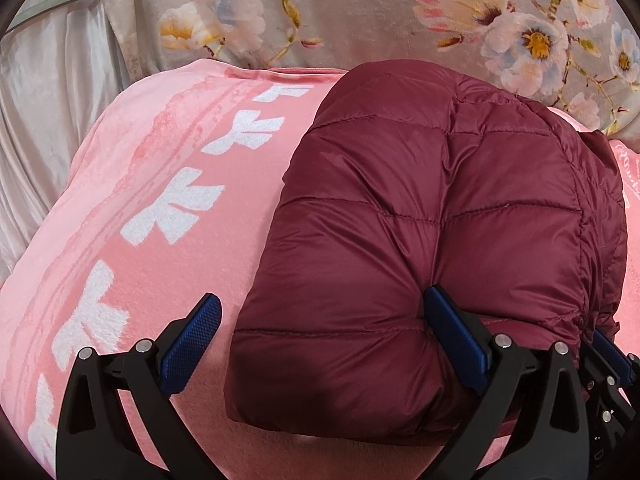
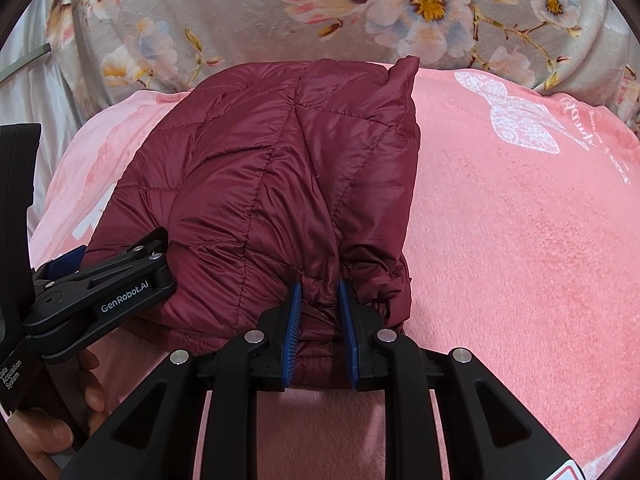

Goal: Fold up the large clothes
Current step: 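Open both grippers and withdraw them from the folded jacket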

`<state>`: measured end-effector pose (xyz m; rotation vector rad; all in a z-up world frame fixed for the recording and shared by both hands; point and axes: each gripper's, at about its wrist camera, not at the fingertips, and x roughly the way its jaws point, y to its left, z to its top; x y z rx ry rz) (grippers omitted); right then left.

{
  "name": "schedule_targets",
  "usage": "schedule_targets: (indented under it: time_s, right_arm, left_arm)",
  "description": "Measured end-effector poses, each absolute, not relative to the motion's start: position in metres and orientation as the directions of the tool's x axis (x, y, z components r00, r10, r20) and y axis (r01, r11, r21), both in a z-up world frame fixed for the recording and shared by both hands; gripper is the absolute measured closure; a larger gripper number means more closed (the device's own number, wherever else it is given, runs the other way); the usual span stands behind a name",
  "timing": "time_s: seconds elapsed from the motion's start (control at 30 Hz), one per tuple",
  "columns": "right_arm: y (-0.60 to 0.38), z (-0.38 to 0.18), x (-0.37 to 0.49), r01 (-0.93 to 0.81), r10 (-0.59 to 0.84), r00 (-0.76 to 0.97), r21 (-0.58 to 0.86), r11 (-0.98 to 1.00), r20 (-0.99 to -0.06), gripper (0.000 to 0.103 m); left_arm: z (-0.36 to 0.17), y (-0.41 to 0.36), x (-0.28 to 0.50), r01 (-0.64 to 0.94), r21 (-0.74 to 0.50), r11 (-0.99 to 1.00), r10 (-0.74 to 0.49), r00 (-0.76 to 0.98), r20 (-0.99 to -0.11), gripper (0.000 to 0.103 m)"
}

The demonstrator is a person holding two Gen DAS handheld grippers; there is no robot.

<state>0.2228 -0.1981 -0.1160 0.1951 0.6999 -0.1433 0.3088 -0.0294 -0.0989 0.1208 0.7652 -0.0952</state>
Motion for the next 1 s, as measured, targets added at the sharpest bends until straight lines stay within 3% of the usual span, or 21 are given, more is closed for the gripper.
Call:
schedule_targets:
  time_s: [0.27, 0.33, 0.37, 0.4, 0.5, 0.67, 1.0]
  right_arm:
    - [-0.211, -0.101, 0.203, 0.164, -0.001, 0.801, 0.217, 0.962, -0.598, 0.079]
    - [-0.206, -0.091, 0.184, 0.173, -0.049, 0.823, 0.168, 0.97, -0.566, 0.061]
    - [-0.204, -0.09, 0.174, 0.184, -0.076, 0.833, 0.145, 0.972, -0.548, 0.043]
    - [-0.201, -0.09, 0.163, 0.192, -0.099, 0.841, 0.122, 0.974, -0.532, 0.036]
    - [-0.195, -0.101, 0.138, 0.201, -0.131, 0.819, 0.067, 0.977, -0.559, 0.032]
    - [-0.195, -0.106, 0.116, 0.213, -0.112, 0.806, 0.107, 0.971, -0.581, 0.022]
    - [-0.187, -0.115, 0.099, 0.271, -0.197, 0.77, 0.032, 0.962, -0.607, 0.022]
  left_arm:
    - [-0.086, -0.028, 0.291, 0.098, 0.084, 0.992, -0.022, 0.77, -0.638, 0.005]
    - [-0.08, -0.023, 0.271, 0.102, 0.062, 0.993, -0.041, 0.78, -0.624, 0.005]
    - [-0.08, -0.019, 0.263, 0.104, 0.046, 0.994, -0.053, 0.783, -0.62, 0.005]
    - [-0.08, -0.014, 0.248, 0.103, 0.023, 0.994, -0.067, 0.785, -0.616, 0.005]
    - [-0.082, -0.006, 0.222, 0.107, -0.012, 0.994, -0.091, 0.769, -0.633, 0.005]
    - [-0.081, -0.006, 0.192, 0.097, 0.028, 0.995, -0.058, 0.783, -0.619, 0.005]
    - [-0.09, -0.013, 0.167, 0.091, 0.083, 0.992, -0.013, 0.746, -0.665, 0.005]
